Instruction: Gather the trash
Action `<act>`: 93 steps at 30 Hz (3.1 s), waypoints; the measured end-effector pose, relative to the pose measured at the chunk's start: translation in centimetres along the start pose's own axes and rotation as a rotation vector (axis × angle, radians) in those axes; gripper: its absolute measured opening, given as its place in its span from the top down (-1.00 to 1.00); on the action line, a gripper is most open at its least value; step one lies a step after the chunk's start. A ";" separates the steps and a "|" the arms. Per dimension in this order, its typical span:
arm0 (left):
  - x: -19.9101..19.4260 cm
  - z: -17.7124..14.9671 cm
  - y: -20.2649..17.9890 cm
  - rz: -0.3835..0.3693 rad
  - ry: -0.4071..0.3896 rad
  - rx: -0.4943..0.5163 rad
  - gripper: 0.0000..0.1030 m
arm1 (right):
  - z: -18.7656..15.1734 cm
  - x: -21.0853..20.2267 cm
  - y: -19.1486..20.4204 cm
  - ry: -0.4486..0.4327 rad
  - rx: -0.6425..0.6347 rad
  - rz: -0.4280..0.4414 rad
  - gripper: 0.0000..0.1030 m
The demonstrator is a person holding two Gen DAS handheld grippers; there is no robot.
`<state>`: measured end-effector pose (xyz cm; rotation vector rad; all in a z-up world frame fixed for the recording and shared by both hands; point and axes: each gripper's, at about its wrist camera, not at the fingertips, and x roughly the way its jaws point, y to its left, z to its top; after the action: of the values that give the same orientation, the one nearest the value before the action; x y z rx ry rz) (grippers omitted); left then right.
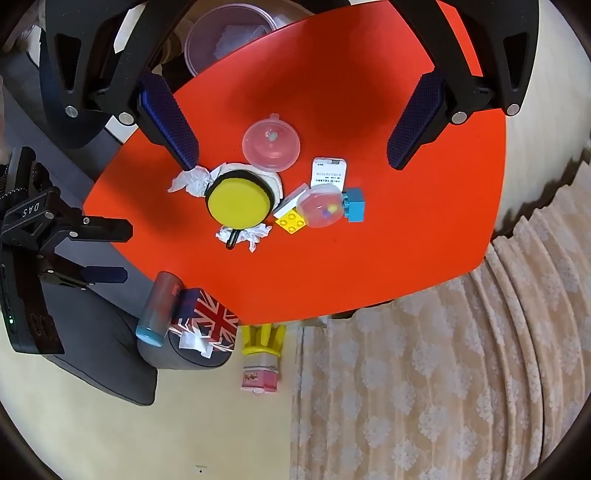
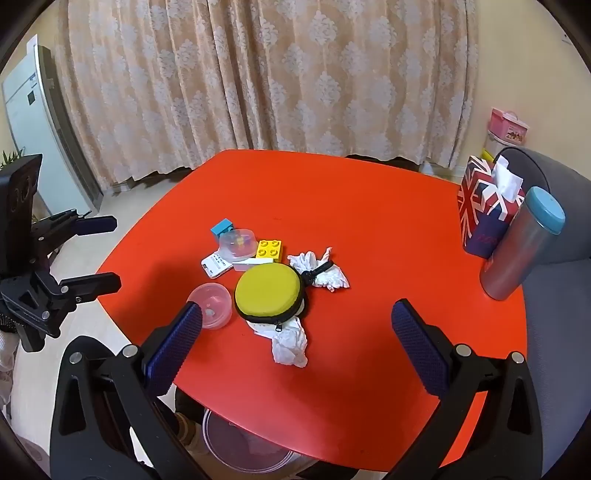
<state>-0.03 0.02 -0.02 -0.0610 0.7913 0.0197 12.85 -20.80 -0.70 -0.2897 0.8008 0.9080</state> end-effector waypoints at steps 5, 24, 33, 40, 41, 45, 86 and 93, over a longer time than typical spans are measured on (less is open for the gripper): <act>0.1 -0.1 0.3 -0.005 -0.005 -0.005 -0.90 | -0.1 -0.2 0.0 0.001 -0.010 0.009 -0.94; -0.5 -0.1 0.6 -0.007 0.003 -0.017 -0.90 | -0.2 -0.1 -0.3 0.026 -0.007 0.014 -0.94; -0.2 -0.4 0.4 -0.022 0.009 -0.019 -0.90 | -0.1 -0.4 -0.3 0.019 -0.005 0.001 -0.94; -0.1 -0.4 0.4 -0.015 0.010 -0.016 -0.90 | -0.1 -0.4 -0.3 0.019 -0.005 0.002 -0.94; -0.1 -0.4 0.3 -0.008 0.010 -0.014 -0.90 | -0.1 -0.4 -0.3 0.019 -0.005 0.001 -0.94; -0.1 -0.4 0.3 -0.006 0.008 -0.018 -0.90 | -0.2 -0.4 -0.3 0.019 -0.006 0.001 -0.94; 0.4 -0.6 0.2 -0.008 0.002 -0.017 -0.90 | -0.5 -0.2 -0.6 0.021 0.007 0.001 -0.94; 1.1 -0.5 0.4 -0.014 0.013 -0.019 -0.90 | -0.5 0.0 -0.5 0.029 0.007 0.004 -0.94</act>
<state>0.40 0.41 -1.19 -0.0846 0.8037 0.0135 12.99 -21.38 -1.08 -0.2958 0.8312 0.9062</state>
